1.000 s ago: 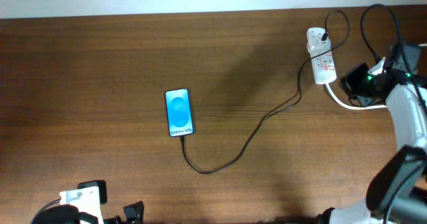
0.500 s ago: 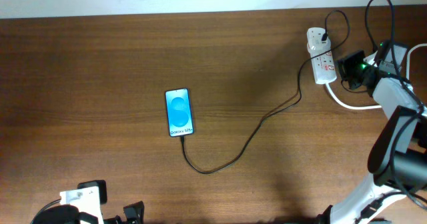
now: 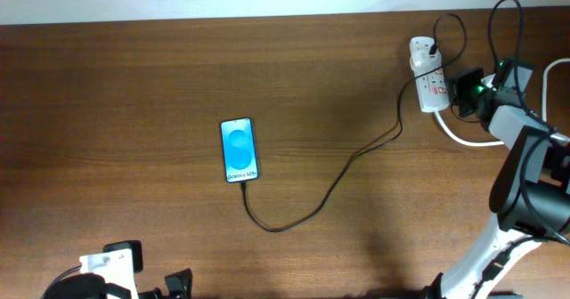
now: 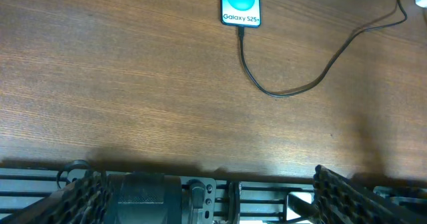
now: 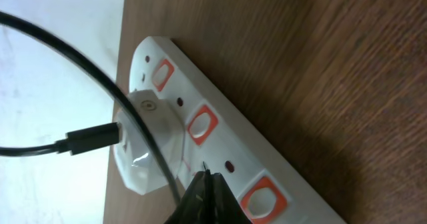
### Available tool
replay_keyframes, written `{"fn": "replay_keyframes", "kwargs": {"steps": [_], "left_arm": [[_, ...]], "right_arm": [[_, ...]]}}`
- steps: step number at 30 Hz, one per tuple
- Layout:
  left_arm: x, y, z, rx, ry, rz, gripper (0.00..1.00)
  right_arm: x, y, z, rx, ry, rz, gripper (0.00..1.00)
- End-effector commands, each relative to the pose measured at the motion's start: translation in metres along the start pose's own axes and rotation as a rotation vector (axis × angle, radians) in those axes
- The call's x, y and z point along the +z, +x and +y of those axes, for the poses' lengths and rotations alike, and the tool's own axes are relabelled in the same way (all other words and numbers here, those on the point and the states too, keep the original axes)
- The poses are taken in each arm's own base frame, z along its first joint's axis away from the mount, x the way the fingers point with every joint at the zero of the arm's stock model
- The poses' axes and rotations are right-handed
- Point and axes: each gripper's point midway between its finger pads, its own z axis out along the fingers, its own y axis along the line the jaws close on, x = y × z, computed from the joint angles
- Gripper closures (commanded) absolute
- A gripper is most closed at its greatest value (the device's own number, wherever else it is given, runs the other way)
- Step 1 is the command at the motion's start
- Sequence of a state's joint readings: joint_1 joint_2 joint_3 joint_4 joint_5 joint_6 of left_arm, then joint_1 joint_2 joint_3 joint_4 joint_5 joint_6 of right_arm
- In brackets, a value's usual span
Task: Plug charger to phone and switch on socket
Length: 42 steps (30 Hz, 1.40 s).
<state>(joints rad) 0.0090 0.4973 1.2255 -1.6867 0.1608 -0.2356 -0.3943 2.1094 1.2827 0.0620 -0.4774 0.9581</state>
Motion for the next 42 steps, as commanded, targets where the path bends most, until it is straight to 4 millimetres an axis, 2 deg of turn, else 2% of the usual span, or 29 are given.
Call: {"fn": "replay_keyframes", "kwargs": {"steps": [1,5,12,20,25,33,42], "left_arm": [[0.0,0.001,-0.001,-0.013,0.008,-0.003,0.0],[0.0,0.001,-0.001,-0.013,0.008,-0.003,0.0],[0.0,0.001,-0.001,-0.013,0.008,-0.003,0.01],[0.0,0.001,-0.001,-0.013,0.008,-0.003,0.01],[0.0,0.001,-0.001,-0.013,0.008,-0.003,0.01],[0.0,0.001,-0.001,-0.013,0.008,-0.003,0.0],[0.0,0.001,-0.001,-0.013,0.008,-0.003,0.01]], "right_arm": [[0.005,-0.005,0.0,-0.003,-0.014,-0.007,0.96],[0.007,-0.007,0.001,-0.011,-0.013,-0.031,0.96],[0.016,0.004,0.01,-0.048,0.008,-0.056,0.96],[0.019,0.002,0.009,-0.065,0.04,-0.104,0.96],[0.021,0.0,0.013,-0.143,0.047,-0.138,0.96],[0.026,0.009,0.022,-0.241,0.046,-0.144,0.96],[0.028,0.009,0.017,-0.296,0.063,-0.139,0.96]]}}
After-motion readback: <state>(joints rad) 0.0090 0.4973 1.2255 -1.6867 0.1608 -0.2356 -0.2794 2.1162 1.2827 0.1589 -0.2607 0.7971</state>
